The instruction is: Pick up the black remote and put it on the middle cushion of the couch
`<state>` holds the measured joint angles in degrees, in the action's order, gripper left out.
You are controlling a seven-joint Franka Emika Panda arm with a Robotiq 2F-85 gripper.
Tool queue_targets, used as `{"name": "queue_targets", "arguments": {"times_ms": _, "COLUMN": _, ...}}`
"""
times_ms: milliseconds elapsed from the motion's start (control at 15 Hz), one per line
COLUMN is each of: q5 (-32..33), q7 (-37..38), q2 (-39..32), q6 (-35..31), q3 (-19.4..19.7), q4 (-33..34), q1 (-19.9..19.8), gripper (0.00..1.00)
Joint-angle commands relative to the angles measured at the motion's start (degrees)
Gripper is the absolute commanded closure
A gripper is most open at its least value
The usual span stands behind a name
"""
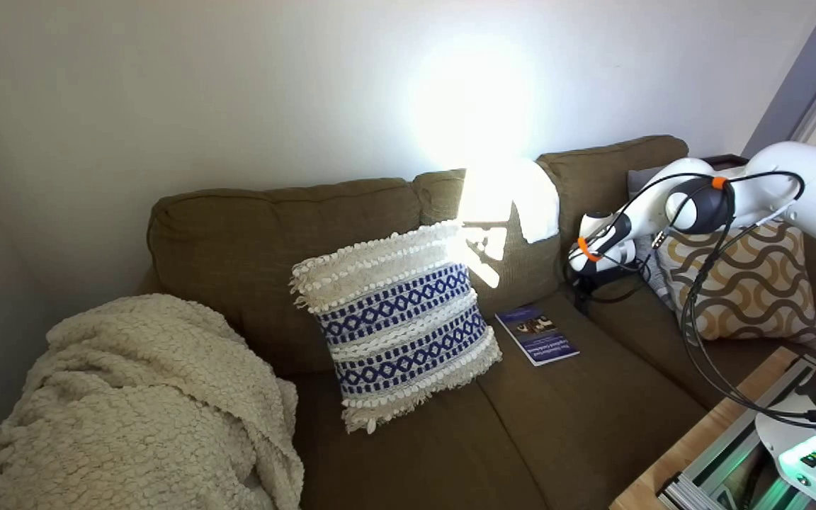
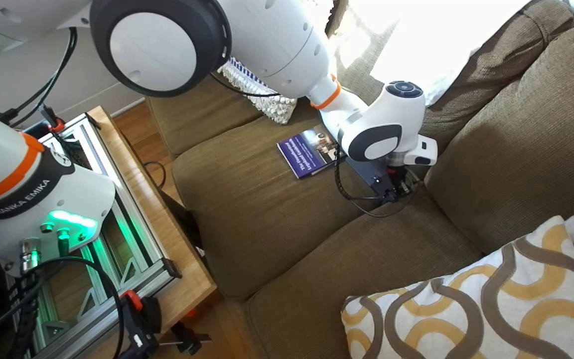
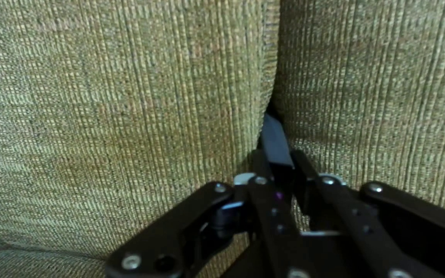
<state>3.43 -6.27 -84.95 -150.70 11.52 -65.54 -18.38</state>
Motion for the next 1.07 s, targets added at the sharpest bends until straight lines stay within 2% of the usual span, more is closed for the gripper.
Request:
{"name": "queue_targets", "arguments": {"times_ms": 0, "q5": 0.33, "q7": 1.42, "q2": 4.97, "q6": -0.30, "q3": 1.80, "q4": -5.64, "q1": 1.17, "gripper": 0.95}}
{"name": "queue_targets", "arguments": {"times_ms": 400, "q5": 0.19, "q7": 3.58, "q2": 9.09, "q6": -0.83, "q3": 2.77, "q4": -11.05, "q1": 3.03, "gripper": 0.95}}
{"name": "queue_targets", "arguments": {"times_ms": 1000, "q5": 0.63, "q7": 5.27, "q2": 16.89, "q6": -6.00, "q3": 5.94, "q4": -23.51, "q1": 5.43, "gripper": 0.95}}
